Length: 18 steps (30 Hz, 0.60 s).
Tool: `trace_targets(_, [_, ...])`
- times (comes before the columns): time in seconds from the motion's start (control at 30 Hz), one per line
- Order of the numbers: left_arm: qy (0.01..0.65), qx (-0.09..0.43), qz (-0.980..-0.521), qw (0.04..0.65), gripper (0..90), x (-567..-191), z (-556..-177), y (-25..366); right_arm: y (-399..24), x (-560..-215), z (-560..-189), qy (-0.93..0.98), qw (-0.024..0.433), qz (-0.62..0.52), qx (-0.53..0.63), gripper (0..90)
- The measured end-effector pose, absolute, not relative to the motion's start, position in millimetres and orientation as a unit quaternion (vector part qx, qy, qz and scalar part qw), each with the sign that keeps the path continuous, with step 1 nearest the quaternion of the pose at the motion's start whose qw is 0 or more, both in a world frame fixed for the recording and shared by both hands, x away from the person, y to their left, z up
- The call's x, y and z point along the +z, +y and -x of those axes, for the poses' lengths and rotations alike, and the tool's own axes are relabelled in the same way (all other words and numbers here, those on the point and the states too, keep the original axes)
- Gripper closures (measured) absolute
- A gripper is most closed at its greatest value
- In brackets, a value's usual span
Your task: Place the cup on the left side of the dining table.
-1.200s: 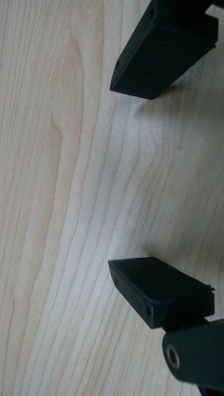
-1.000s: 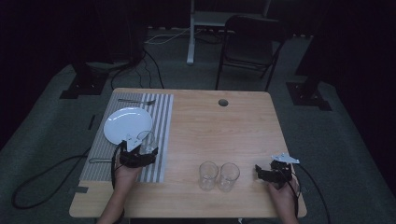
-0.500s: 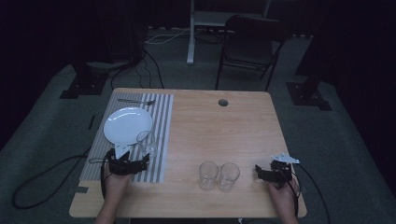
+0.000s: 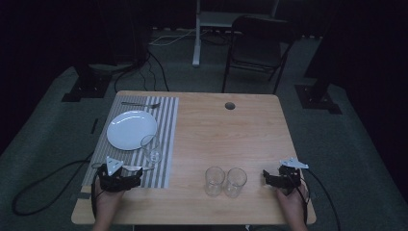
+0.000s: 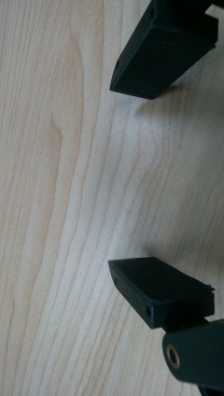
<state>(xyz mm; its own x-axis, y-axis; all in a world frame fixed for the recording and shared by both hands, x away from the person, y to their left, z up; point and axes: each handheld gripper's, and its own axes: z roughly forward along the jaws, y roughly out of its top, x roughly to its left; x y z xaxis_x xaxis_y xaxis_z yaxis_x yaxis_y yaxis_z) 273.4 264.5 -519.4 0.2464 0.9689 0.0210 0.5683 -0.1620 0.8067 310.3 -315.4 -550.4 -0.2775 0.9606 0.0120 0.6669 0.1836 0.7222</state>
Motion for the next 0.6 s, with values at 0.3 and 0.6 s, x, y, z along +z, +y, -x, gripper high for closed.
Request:
trace_targets(0.3, [0.574, 0.282, -0.696, 0.328, 0.2, -532, -251, 292, -315, -550, -310, 0.734, 0.232, -0.554, 0.317, 12.5])
trace_targets(0.6, [0.599, 0.263, -0.687, 0.316, 0.2, -541, -243, 313, -315, -550, -310, 0.734, 0.232, -0.554, 0.317, 12.5])
